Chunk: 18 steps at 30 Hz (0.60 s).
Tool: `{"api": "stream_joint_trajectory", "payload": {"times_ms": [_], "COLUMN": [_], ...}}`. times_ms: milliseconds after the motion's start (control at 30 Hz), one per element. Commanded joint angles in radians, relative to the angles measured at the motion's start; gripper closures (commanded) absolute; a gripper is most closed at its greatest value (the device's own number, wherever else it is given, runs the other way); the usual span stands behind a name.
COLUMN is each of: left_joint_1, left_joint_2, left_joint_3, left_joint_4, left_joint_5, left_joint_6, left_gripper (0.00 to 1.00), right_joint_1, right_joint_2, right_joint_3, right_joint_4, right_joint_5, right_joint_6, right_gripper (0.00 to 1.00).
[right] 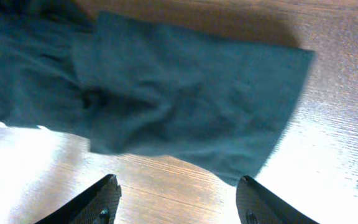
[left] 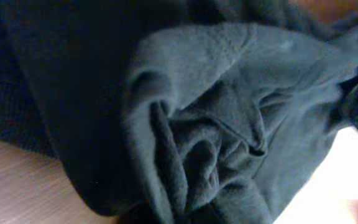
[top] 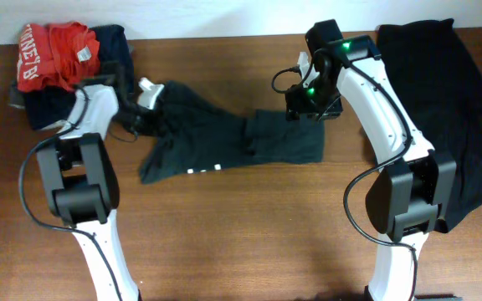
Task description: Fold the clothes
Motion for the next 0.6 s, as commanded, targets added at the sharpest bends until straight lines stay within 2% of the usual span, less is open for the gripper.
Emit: {"api": "stream_joint_trajectory", "payload": {"times_ms": [0,167,200,333,433,567], "left_joint_1": [0.052,0.068,0.068,0.066,0.063,0.056], "left_joint_2": [-0.003,-0.004,-0.004,-0.004,-0.004,-0.006], "left_joint_3": [0.108,0.17,0.18,0.202,0.202,0.204], "left_joint_4": [-0.07,-0.136,-0.145,-0.164,-0.164,-0.165], "left_joint_5": [-0.006,-0.045,-0.055,-0.058,-0.058,-0.055], "left_joint_6": [-0.016,0.002,0.002,0.002,0.002,0.002], "left_gripper": [0.99,0.99,0.99,0.99,0.99,0.99], "right_joint_1": [-0.018,-0.019,-0.019,-0.017,-0.018,-0.018], "right_joint_2": [-0.04,-0.039,-0.038,-0.037,-0.035,-0.034], "right_joint_3": [0.02,0.015,0.01,-0.054,-0.14,-0.28], "right_joint_4": [-0.003,0.002,0.009,0.103,0.207,0.338], "right_joint_5": [0.016,0.02,0.019,-0.055,-0.15,-0.169], "right_joint_6": [-0.007,-0.007,-0.007,-0.007,0.003,0.073], "right_gripper": [0.35,0.36,0.39,0.94,0.96,0.96]}}
